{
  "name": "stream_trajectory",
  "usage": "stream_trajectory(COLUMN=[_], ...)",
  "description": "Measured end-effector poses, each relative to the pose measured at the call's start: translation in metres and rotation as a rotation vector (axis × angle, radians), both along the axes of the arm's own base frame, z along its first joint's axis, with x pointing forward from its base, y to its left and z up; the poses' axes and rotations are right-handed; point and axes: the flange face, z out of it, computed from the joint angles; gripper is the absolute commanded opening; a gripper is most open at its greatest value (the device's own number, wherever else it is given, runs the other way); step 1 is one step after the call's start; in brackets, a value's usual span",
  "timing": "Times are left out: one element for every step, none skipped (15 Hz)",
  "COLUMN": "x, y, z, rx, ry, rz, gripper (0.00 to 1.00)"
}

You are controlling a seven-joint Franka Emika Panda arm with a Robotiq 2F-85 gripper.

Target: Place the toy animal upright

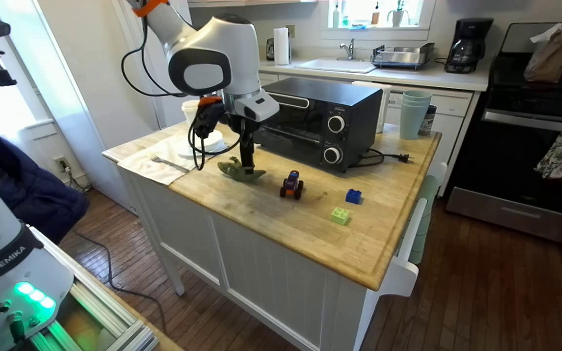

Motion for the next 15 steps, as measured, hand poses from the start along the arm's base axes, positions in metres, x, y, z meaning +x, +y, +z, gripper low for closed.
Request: stream_trajectory(x=[0.002, 0.004, 0.005, 0.007, 0.008, 0.01, 0.011, 0.012, 0.012, 0.013, 0.013, 0.013, 0.013, 0.013, 0.013], y=[-0.001, -0.002, -0.002, -0.003, -0.003, -0.003, -0.004, -0.004, -0.004, -0.004, -0.004, -0.004, -0.003, -0.003, -0.003], z=[0.0, -0.001, -0.001, -0.002, -0.003, -0.005, -0.008, -0.011, -0.014, -0.018, -0.021, -0.024, -0.027, -0.028, -0.029], rx=[0.006, 0.012, 0.016, 0.018, 0.021, 0.024, 0.027, 0.032, 0.037, 0.042, 0.046, 0.05, 0.055, 0.06, 0.064], ry=[-0.001, -0.001, -0.001, 0.0, 0.005, 0.011, 0.018, 0.027, 0.037, 0.047, 0.056, 0.066, 0.074, 0.082, 0.088], rz=[0.003, 0.006, 0.008, 0.01, 0.011, 0.012, 0.013, 0.014, 0.016, 0.017, 0.018, 0.019, 0.02, 0.022, 0.023], gripper=[1.0, 1.0, 1.0, 1.0, 1.0, 1.0, 1.0, 1.0, 1.0, 1.0, 1.0, 1.0, 1.0, 1.0, 1.0])
